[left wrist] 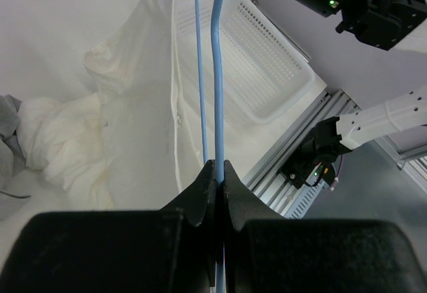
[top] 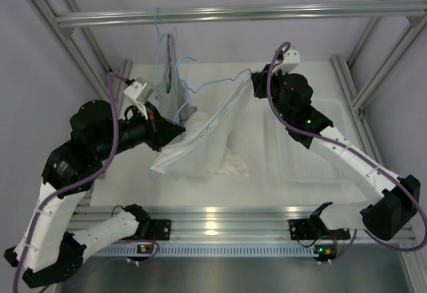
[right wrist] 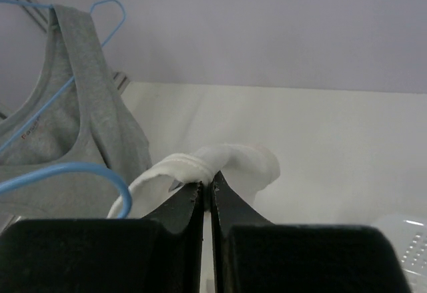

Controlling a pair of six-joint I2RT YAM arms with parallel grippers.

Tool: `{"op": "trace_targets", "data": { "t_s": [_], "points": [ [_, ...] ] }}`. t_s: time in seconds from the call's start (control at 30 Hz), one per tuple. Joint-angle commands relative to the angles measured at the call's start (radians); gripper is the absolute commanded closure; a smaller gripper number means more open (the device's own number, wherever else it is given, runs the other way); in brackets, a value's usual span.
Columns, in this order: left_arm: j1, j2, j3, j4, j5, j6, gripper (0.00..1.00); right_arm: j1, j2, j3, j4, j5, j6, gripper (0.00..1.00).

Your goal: Remove the tank top from the hanger

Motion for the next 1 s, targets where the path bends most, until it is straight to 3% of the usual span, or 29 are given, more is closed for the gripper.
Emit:
{"op": "trace_targets", "data": {
  "t_s": [0.0, 0.17, 0.3, 0.37, 0.4, 0.47, 0.63, 0.67, 0.7, 0.8, 0.87, 0.9, 0.97],
  "points": [
    [-0.003, -0.010, 0.059, 0.032, 0.034, 0.016, 1.00, -0.009, 0.051, 0.074, -0.055, -0.017, 0.042, 1.00],
    [-0.003, 0.002, 0.086, 0.035, 0.011, 0.008, 1.00, -0.011, 0.068, 0.076, -0.080, -0.112, 0.072, 1.00],
    [-0.003, 0.021, 0.106, 0.087, -0.053, -0.004, 1.00, -0.002, 0.008, -0.108, 0.049, -0.328, 0.120, 0.95],
    [-0.003, 0.044, 0.111, 0.118, -0.067, -0.013, 1.00, 0.015, -0.038, -0.183, 0.115, -0.385, 0.149, 0.51],
    [-0.003, 0.054, 0.115, 0.132, -0.070, -0.018, 1.00, 0.017, -0.049, -0.235, 0.115, -0.370, 0.158, 0.33],
    [-0.003, 0.089, 0.125, 0.176, -0.070, -0.032, 1.00, 0.018, -0.099, -0.312, 0.127, -0.355, 0.172, 0.18],
    [-0.003, 0.166, 0.132, 0.253, -0.154, -0.059, 1.00, 0.022, -0.294, -0.489, 0.230, -0.328, 0.212, 0.17],
    [-0.003, 0.185, 0.126, 0.278, -0.167, -0.072, 1.00, 0.023, -0.317, -0.556, 0.291, -0.383, 0.198, 0.18],
    [-0.004, 0.192, 0.123, 0.290, -0.180, -0.079, 1.00, 0.025, -0.334, -0.573, 0.409, -0.554, 0.186, 0.18],
    [-0.003, 0.214, 0.105, 0.339, -0.194, -0.095, 1.00, 0.099, -0.328, -0.552, 0.476, -0.785, 0.096, 0.18],
    [-0.003, 0.228, 0.102, 0.362, -0.187, -0.104, 1.00, 0.239, -0.339, -0.508, 0.428, -0.697, -0.051, 0.15],
    [-0.003, 0.229, 0.103, 0.367, -0.184, -0.107, 1.00, 0.286, -0.333, -0.489, 0.401, -0.562, -0.093, 0.13],
    [-0.004, 0.235, 0.100, 0.379, -0.165, -0.115, 1.00, 0.359, -0.305, -0.437, 0.373, -0.498, -0.167, 0.11]
  ]
}}
